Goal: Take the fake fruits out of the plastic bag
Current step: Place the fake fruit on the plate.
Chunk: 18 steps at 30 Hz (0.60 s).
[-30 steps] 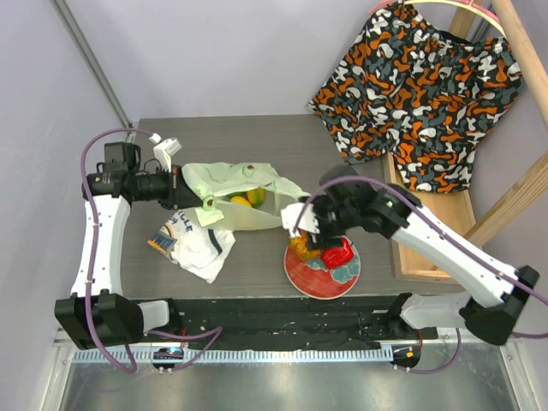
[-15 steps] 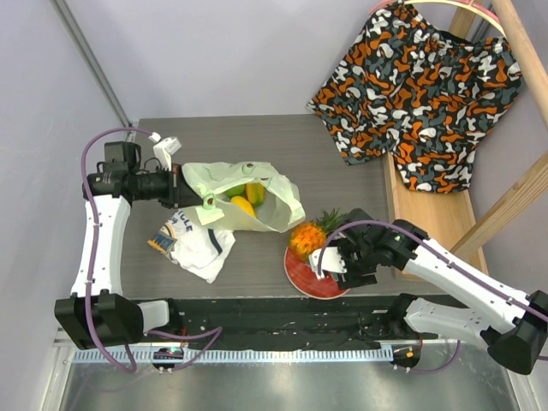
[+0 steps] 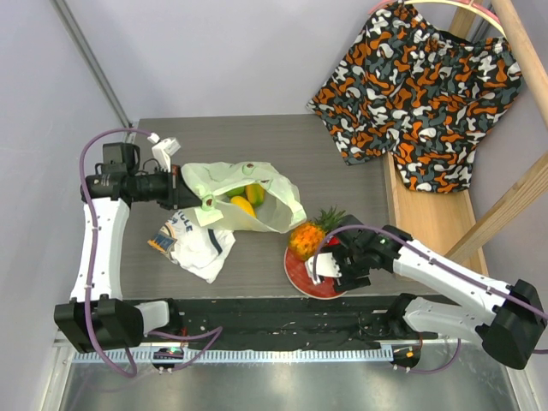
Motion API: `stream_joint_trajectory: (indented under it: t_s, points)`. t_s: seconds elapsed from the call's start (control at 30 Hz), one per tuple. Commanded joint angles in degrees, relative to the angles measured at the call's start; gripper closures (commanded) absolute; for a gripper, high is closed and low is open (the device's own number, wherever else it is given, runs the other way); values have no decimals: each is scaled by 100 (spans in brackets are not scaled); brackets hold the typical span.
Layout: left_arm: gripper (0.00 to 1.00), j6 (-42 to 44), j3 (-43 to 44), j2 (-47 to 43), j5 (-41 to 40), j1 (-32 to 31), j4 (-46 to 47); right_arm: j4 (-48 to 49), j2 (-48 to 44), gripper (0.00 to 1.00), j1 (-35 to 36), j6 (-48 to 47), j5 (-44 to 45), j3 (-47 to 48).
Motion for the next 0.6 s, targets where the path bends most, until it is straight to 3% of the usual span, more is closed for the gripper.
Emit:
stream_joint_trajectory:
  t_s: [0.0,0.1,0.17,0.2,0.23,0.43,0.57]
  points:
    - [100,-12,124,-245,-33,-15,-11,403,-132,54,-47,-294,132,-223]
    - [100,-12,89,-254,-25,-15,-3,455,-220,46,-47,-321,185,-338]
    - [100,-12,89,-280,-25,-24,-11,499,-316,35,-47,-304,229,-356]
    - [100,-20,80,-280,-24,-24,-11,517,-360,19,-47,-295,255,-391]
    - [100,-20,71,-280,-7,-15,-11,534,-395,13,-47,-312,325,-417]
    - [100,-20,71,-272,37,-15,-20,299,-984,9,-47,-400,607,-357]
    - [100,6,36,-289,90,-15,-46,-10,-1336,8,-47,-488,616,179]
